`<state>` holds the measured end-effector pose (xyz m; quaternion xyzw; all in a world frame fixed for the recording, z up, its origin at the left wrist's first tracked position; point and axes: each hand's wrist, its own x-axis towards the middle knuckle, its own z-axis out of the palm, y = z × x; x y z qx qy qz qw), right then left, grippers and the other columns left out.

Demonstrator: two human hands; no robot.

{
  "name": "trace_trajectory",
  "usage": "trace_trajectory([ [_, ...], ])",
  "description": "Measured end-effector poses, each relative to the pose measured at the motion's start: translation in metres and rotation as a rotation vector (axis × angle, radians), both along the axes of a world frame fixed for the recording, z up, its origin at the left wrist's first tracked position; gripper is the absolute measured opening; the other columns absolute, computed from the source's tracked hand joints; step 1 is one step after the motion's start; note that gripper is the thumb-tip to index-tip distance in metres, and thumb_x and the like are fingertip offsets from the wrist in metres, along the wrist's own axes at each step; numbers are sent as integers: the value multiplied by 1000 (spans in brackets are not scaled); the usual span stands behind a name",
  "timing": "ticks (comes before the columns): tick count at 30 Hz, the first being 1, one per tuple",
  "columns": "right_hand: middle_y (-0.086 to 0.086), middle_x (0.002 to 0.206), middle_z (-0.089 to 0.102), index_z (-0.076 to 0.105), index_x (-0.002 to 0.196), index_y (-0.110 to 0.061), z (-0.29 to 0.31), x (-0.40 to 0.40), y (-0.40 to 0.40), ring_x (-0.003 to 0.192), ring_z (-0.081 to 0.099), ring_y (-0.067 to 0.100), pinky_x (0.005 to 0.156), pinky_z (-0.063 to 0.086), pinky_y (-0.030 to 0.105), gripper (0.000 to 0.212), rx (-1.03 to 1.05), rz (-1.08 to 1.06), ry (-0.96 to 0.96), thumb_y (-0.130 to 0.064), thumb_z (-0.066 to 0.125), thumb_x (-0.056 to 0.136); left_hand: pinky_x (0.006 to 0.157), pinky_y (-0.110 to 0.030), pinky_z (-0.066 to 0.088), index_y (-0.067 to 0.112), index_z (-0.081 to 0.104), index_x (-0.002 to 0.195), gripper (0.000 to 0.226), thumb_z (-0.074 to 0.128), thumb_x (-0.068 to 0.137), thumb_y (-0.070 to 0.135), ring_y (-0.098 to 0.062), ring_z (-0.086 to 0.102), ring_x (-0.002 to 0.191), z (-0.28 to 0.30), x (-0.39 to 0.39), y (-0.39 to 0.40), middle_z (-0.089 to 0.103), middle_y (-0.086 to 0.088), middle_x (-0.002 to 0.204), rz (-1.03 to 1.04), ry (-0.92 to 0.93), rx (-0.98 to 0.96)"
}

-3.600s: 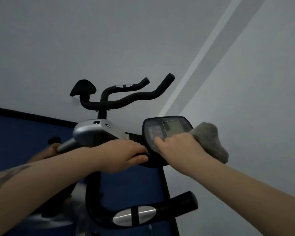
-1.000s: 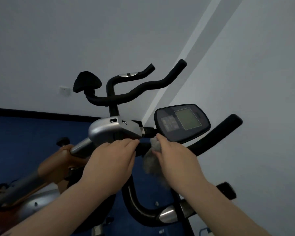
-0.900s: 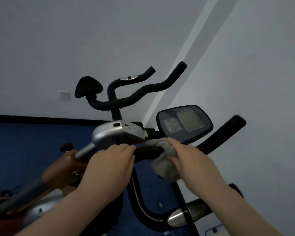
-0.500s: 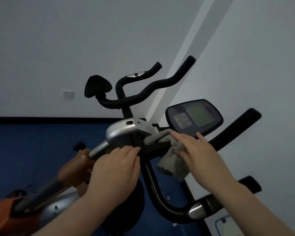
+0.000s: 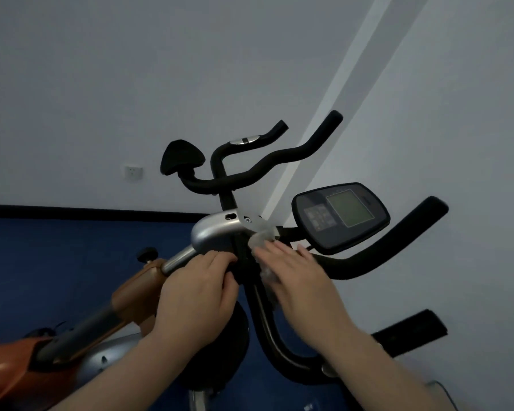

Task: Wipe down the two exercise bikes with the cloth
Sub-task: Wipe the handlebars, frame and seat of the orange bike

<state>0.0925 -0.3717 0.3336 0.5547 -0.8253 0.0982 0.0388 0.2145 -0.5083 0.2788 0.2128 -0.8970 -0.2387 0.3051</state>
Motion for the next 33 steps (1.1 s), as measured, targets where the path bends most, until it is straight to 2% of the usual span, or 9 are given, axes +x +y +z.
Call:
trace_trajectory([
  [5,-14,148,42,36,146,-41,22,-11,7,140,26,-2,121,6,27,52,45,106,-114,-20,50,100,63,-17,43,25,54,113,34,67,83,20,-7,61,84,0,2,0,59,13,99,-25,104,96],
  [8,-12,127,52,39,138,-53,40,-16,28,120,46,2,107,38,30,51,-42,60,-343,-24,53,99,93,-25,47,32,50,123,53,74,80,14,-1,52,115,13,3,-5,53,18,123,-202,227,285],
  [11,-22,119,60,42,128,-54,51,-9,44,112,55,-5,94,48,22,48,-116,77,-614,-20,56,98,111,-26,33,31,48,138,63,76,82,28,-1,36,137,36,5,-5,44,23,140,-444,171,340],
  [14,-22,119,64,43,123,-46,60,-9,55,113,58,-2,91,49,17,48,-180,91,-703,-10,58,95,103,-13,37,32,57,131,51,69,83,43,4,46,126,56,1,6,54,25,128,-575,92,328],
  [18,-20,121,62,49,116,-39,70,-6,67,117,56,0,95,50,21,42,-213,116,-725,-6,60,93,88,-32,55,39,63,118,36,73,85,30,-11,65,97,69,-1,21,65,13,101,-546,38,491],
  [22,-24,113,62,55,113,-39,70,-6,77,110,58,-4,91,50,17,36,-225,113,-663,-13,65,91,77,-23,54,29,72,86,11,78,79,23,-3,65,84,79,3,33,69,8,87,-406,109,429],
  [25,-26,106,63,59,109,-40,69,-6,83,100,61,-6,80,49,11,36,-226,91,-592,-13,69,87,68,-8,47,32,71,78,15,80,77,20,2,64,79,84,10,39,69,15,83,-304,191,379],
  [28,-25,108,61,57,112,-45,66,-2,87,89,58,-2,74,47,14,44,-194,58,-553,-20,76,81,69,-8,48,23,75,81,12,79,77,13,1,64,80,87,16,45,69,9,81,-252,233,388],
  [33,-24,108,63,54,118,-46,62,8,94,69,53,1,70,51,19,55,-183,0,-749,-36,84,73,71,-8,50,26,71,83,21,74,82,5,4,63,82,94,18,58,68,10,85,-199,316,406],
])
